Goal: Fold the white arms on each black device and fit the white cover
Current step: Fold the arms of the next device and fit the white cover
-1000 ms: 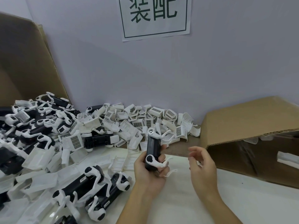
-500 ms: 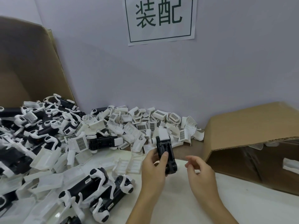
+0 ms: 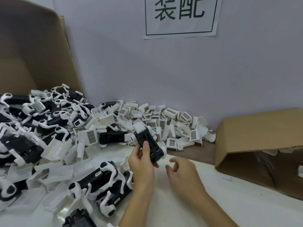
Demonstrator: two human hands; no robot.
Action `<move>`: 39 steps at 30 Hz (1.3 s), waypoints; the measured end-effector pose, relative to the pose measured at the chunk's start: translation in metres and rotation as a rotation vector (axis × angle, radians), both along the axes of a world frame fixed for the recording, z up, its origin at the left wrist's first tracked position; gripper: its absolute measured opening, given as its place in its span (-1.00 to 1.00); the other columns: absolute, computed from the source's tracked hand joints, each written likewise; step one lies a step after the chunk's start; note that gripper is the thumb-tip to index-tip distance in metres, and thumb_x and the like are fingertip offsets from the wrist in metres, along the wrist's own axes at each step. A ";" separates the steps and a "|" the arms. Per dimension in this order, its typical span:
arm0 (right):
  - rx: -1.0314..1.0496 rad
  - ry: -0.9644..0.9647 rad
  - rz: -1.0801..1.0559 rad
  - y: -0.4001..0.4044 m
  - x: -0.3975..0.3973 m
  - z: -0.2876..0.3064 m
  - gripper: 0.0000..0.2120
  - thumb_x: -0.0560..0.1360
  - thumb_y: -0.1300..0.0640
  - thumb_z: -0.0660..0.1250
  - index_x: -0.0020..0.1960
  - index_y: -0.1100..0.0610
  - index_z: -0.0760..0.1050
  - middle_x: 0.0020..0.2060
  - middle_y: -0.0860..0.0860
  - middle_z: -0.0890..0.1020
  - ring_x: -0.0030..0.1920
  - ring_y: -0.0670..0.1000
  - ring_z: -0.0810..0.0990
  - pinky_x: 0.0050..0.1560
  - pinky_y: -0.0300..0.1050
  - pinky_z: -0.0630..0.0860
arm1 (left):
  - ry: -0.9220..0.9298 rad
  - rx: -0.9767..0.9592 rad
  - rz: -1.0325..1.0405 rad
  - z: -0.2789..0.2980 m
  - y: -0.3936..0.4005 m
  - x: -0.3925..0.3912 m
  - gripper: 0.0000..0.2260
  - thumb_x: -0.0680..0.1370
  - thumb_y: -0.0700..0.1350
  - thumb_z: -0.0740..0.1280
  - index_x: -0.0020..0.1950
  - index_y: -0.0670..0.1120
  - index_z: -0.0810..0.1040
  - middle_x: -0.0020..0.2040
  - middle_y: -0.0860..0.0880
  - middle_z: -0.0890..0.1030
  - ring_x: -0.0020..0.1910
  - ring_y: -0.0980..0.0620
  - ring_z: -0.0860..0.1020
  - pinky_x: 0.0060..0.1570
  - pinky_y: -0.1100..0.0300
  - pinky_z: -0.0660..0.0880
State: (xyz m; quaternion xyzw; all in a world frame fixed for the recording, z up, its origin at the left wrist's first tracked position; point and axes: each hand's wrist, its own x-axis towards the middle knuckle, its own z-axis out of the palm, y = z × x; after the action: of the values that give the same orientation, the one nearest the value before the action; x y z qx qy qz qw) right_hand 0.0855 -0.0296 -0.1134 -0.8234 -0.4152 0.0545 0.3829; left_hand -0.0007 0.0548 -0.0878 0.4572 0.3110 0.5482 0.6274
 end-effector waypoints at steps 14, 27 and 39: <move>0.207 0.027 -0.192 0.046 -0.005 0.001 -0.92 0.59 0.20 0.19 -0.03 0.13 0.45 -0.08 0.07 0.56 0.02 0.10 0.51 -0.07 -0.07 0.39 | -0.105 -0.005 0.032 0.004 0.003 -0.002 -0.78 0.67 -0.11 0.25 -0.05 -0.19 0.60 -0.34 -0.02 0.62 -0.44 0.10 0.50 -0.50 0.23 0.43; 0.581 0.655 -0.232 -0.046 0.027 0.002 -0.86 0.65 0.19 0.22 0.08 0.05 0.55 -0.16 0.07 0.61 -0.42 -0.09 0.48 -0.50 -0.26 0.42 | 0.028 0.015 -0.222 -0.005 -0.023 0.015 -0.80 0.66 -0.12 0.26 0.00 -0.18 0.63 -0.27 -0.19 0.63 -0.44 -0.02 0.46 -0.53 0.22 0.40; 0.698 0.562 -0.175 -0.042 0.030 -0.002 -0.58 0.69 0.26 0.05 0.19 -0.22 0.49 0.20 -0.18 0.50 -0.33 -0.01 0.69 -0.45 -0.25 0.48 | 0.108 0.100 -0.286 -0.021 -0.033 0.029 -0.91 0.62 -0.10 0.33 0.09 -0.03 0.59 -0.18 -0.09 0.71 -0.28 -0.14 0.69 -0.44 0.15 0.55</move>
State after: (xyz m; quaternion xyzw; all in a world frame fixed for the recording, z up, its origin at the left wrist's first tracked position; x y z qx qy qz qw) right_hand 0.1152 -0.0712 -0.1154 -0.6305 -0.2175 0.0999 0.7383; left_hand 0.0284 0.0221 -0.1085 0.5564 0.2483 0.4429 0.6577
